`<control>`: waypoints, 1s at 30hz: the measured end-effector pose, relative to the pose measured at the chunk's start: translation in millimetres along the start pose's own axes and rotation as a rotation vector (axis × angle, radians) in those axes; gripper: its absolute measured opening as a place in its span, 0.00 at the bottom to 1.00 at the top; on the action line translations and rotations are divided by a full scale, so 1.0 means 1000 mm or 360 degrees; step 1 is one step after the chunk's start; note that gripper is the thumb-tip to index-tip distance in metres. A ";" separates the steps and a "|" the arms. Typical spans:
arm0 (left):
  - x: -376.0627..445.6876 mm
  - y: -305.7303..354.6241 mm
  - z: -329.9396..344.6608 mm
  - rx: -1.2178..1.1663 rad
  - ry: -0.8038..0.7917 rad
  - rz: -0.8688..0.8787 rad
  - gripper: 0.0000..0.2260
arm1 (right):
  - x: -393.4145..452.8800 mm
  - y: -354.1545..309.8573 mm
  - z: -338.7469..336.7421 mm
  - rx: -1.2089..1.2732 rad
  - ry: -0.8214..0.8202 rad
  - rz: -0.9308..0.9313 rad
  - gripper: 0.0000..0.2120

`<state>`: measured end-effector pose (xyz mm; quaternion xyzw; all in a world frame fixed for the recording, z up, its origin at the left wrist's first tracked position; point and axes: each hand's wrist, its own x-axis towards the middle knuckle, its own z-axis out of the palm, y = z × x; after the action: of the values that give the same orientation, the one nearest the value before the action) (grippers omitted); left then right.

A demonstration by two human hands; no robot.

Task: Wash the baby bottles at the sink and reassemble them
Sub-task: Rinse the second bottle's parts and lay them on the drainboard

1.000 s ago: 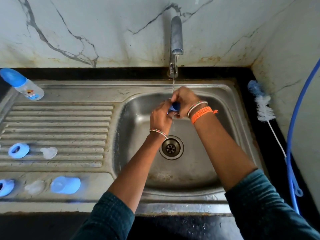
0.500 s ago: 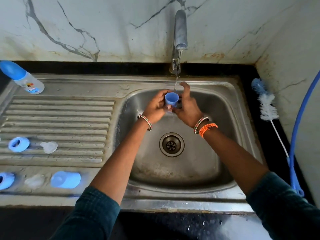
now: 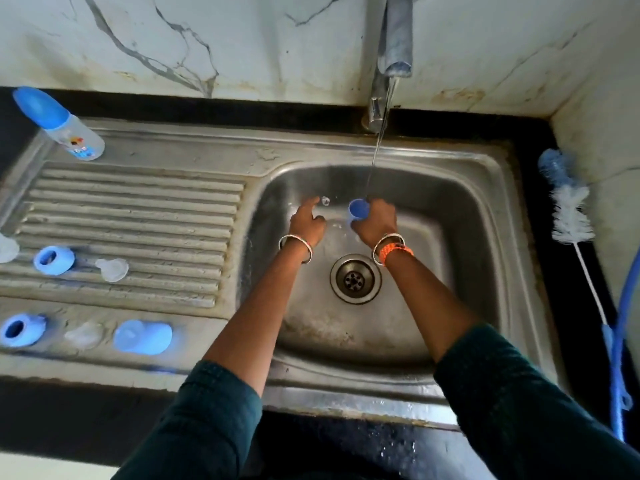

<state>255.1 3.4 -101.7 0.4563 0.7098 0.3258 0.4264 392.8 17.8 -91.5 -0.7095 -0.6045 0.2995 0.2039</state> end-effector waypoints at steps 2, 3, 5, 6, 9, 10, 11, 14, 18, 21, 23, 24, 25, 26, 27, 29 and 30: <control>0.001 0.007 0.002 -0.0121 -0.0018 -0.0025 0.20 | 0.002 -0.015 -0.011 0.0476 0.0027 0.0074 0.15; 0.001 0.015 0.002 -0.0243 -0.0012 -0.0063 0.17 | 0.002 -0.024 -0.019 0.0967 -0.0095 0.0239 0.12; 0.002 0.032 0.001 -0.0612 -0.0088 -0.0230 0.08 | 0.000 -0.037 -0.032 0.1998 -0.0631 0.0656 0.10; 0.001 0.039 0.001 -0.0819 -0.0176 -0.0368 0.05 | -0.002 -0.036 -0.037 0.2275 -0.0817 0.0806 0.15; -0.001 0.051 0.000 -0.1264 -0.0394 -0.0620 0.07 | 0.000 -0.034 -0.042 0.2513 -0.0909 0.0970 0.26; 0.001 0.052 -0.002 -0.1318 -0.0446 -0.0643 0.08 | 0.001 -0.034 -0.041 0.2515 -0.0897 0.1002 0.28; 0.003 0.052 -0.002 -0.1338 -0.0496 -0.0661 0.09 | 0.002 -0.034 -0.041 0.2478 -0.0901 0.1010 0.29; 0.002 0.047 0.002 -0.1229 -0.0553 -0.0708 0.11 | 0.005 -0.031 -0.044 0.2254 -0.0920 0.0943 0.27; 0.002 0.037 0.004 -0.1010 -0.0508 -0.0729 0.11 | 0.005 -0.024 -0.031 0.1541 -0.0461 0.0428 0.13; 0.001 0.033 0.005 -0.0879 -0.0521 -0.0738 0.15 | 0.004 -0.019 -0.025 0.0687 -0.0030 0.0122 0.22; 0.002 0.032 0.006 -0.0856 -0.0519 -0.0748 0.16 | 0.006 -0.016 -0.021 0.0553 0.0018 0.0049 0.23; 0.002 0.031 0.006 -0.0855 -0.0521 -0.0752 0.16 | 0.006 -0.016 -0.021 0.0555 0.0028 0.0021 0.24; 0.003 0.031 0.006 -0.0859 -0.0520 -0.0754 0.15 | 0.007 -0.017 -0.020 0.0555 0.0063 -0.0024 0.23; 0.003 0.031 0.006 -0.0864 -0.0515 -0.0754 0.15 | 0.008 -0.019 -0.020 0.0542 0.0126 -0.0088 0.21; 0.003 0.031 0.006 -0.0870 -0.0511 -0.0753 0.15 | 0.008 -0.022 -0.019 0.0533 0.0222 -0.0167 0.19; 0.004 0.030 0.005 -0.0871 -0.0490 -0.0748 0.16 | 0.006 -0.023 -0.015 0.0567 0.0392 -0.0268 0.15; 0.004 0.030 0.004 -0.0866 -0.0469 -0.0748 0.16 | 0.003 -0.019 -0.011 0.0571 0.0368 -0.0258 0.15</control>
<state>269.2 18.8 -79.0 0.1934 0.6137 0.3267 0.6923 386.3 25.6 -71.5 -0.6405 -0.5692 0.3015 0.4182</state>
